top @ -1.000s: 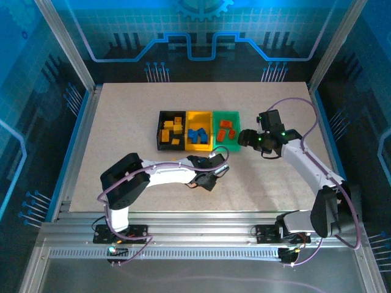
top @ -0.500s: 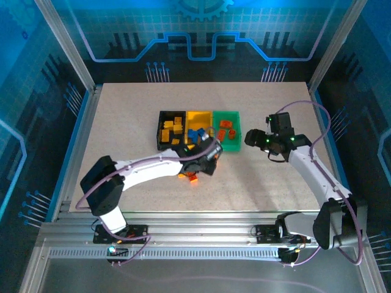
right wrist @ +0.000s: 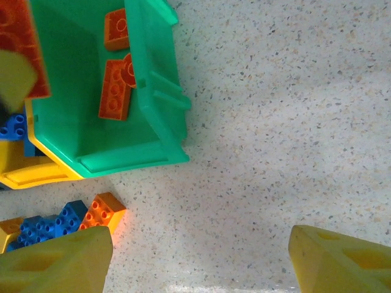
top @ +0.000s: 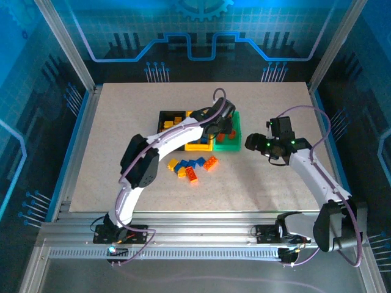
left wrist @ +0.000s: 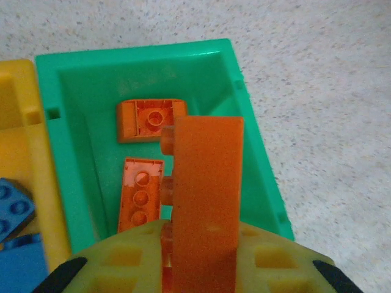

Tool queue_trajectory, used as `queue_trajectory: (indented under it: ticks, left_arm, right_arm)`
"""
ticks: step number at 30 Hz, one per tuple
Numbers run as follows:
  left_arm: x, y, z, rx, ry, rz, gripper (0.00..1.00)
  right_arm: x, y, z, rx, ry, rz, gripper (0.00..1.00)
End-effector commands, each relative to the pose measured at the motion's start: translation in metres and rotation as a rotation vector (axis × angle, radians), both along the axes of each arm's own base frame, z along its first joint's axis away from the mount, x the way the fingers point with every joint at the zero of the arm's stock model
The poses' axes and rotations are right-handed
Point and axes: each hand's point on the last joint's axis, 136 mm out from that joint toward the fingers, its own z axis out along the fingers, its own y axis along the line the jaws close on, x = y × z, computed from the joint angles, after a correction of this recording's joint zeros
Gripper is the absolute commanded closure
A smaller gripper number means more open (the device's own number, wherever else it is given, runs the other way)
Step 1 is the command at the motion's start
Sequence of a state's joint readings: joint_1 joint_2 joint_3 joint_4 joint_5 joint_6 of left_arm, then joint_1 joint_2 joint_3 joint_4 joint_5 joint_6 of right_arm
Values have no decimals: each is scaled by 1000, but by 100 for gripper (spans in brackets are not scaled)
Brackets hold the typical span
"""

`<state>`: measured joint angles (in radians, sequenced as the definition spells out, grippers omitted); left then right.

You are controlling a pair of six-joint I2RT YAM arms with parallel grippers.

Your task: Sort the legos into containers by color

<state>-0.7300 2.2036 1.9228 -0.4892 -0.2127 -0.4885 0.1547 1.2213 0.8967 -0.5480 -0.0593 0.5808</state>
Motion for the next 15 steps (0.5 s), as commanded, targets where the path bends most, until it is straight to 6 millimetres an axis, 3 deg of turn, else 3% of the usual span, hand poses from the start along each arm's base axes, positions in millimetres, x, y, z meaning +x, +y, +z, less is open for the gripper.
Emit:
queue_trajectory:
  ticks: [1,4,8,15]
  left_arm:
    - [11,3,-5,17,37,41,89]
    - [16,-1,-17,32,59,43,82]
    - [18,-6,-19,21,70,41,54]
    - [15,-12,21,-54,20,24,15]
  right_arm:
    - [0,-2,5,27,-22,-16,22]
    - [1,-1,8,32,-30,-14,22]
    - [0,2,11,40,-44,1,22]
    - [1,4,20,59,-67,11,21]
